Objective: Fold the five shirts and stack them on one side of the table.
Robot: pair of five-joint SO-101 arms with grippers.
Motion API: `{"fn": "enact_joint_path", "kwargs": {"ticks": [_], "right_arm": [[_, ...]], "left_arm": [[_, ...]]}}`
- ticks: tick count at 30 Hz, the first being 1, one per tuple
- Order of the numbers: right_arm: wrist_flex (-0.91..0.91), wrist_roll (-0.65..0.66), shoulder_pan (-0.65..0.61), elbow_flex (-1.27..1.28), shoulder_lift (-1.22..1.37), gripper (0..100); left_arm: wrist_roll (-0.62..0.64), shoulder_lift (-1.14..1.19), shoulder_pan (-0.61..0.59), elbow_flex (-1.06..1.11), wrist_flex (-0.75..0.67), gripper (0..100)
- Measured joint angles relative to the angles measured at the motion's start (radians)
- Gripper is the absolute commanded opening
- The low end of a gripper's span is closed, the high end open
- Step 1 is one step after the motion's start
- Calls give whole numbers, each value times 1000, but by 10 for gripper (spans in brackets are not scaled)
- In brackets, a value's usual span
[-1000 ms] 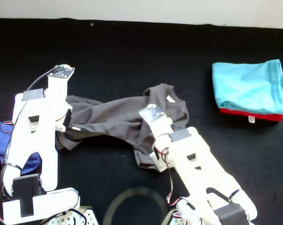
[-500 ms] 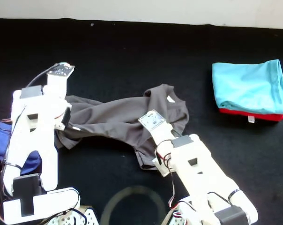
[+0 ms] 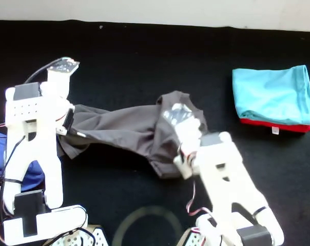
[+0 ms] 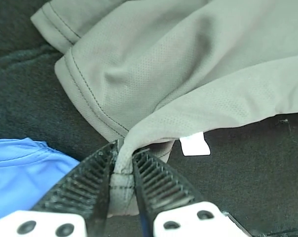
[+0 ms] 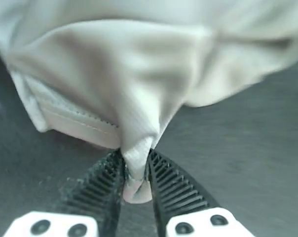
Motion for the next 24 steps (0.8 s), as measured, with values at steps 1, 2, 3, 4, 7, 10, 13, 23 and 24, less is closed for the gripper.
{"fn": "enact_joint_path", "kwargs": {"ticks": [1,2,3,4,7,10,13,23,24], "right_arm": [[32,0,23,-69,0,6],[57,0,44,-135,0,6],[75,0,61,-199,0,6],[98,0,75,-258,0,6],[190,0,87,-384,2,6],[207,0,91,-451,2,6],[201,0,115,-502,2,6],[192,0,184,-683,2,6],[192,0,184,-684,2,6]], "left_arm": [[0,0,0,-15,11,10],[0,0,0,-31,25,10],[0,0,0,-48,35,10],[0,0,0,-61,51,10],[0,0,8,-75,98,10],[0,0,68,-31,140,10],[0,0,163,5,158,10],[0,-107,262,-150,269,10],[0,-126,264,-166,272,10]]}}
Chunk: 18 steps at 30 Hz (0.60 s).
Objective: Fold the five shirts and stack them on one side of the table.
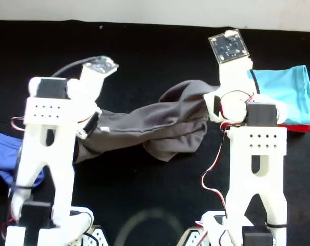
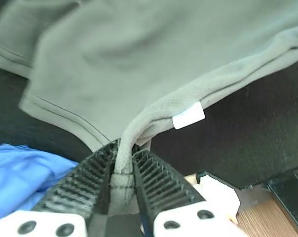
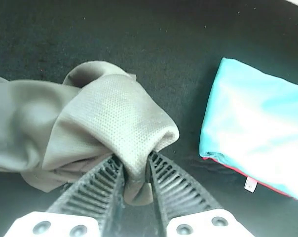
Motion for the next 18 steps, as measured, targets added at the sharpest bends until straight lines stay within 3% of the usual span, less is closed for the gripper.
{"fn": "enact_joint_path", "kwargs": {"ticks": [6,12,18], "right_arm": [[0,0,0,-66,0,6],[-11,0,0,-292,2,6],[-57,0,0,-499,0,6]], "left_arm": [[0,-118,2,-86,3,10],[-3,-255,2,-235,-2,10],[-3,-365,2,-298,-103,10]]}}
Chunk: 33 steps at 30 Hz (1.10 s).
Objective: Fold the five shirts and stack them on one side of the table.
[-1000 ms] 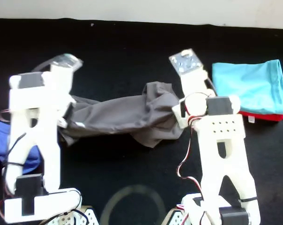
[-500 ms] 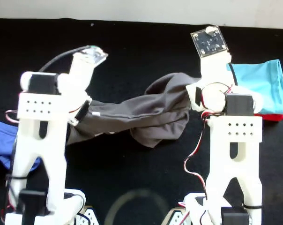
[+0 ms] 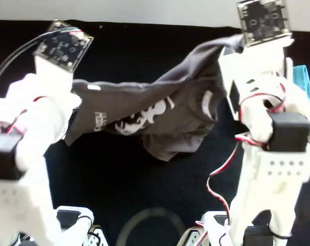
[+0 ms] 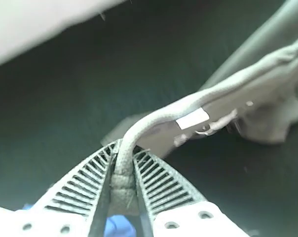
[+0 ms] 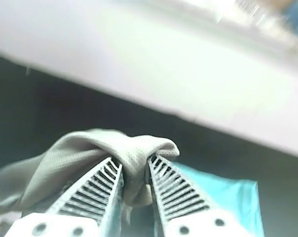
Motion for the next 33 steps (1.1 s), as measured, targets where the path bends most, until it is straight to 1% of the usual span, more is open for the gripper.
{"fn": "enact_joint_path", "kwargs": {"ticks": [4,9,13,17,21,33], "right_arm": [[0,0,2,-129,0,6],[0,0,3,-288,-2,6],[0,0,3,-374,-2,6],[0,12,3,-439,-2,6],[0,61,3,-502,-2,6],[18,71,3,-517,-3,6]], "left_arm": [[0,-77,0,0,-51,10],[0,-110,2,2,-63,10],[0,-112,3,86,-75,10],[0,-112,-17,135,-140,10],[0,-112,-48,71,-158,10],[0,-114,-54,-199,-160,10]]}}
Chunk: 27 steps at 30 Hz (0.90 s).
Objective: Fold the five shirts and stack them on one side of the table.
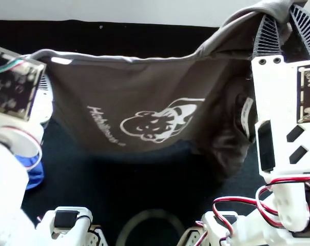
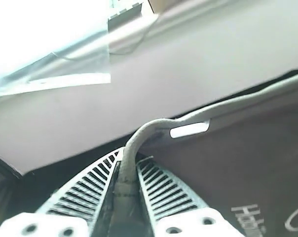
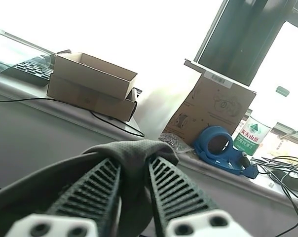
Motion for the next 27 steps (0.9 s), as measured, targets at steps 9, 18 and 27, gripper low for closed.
{"fn": "enact_joint_path", "kwargs": {"ticks": [9,18,27], "right_arm": [[0,0,0,-14,-48,6],[20,0,-2,-25,-222,6],[23,0,-2,-35,-258,6]], "left_arm": [[0,-23,0,-115,0,10],[0,-144,0,-135,3,10],[0,-157,-2,-135,9,10]]}}
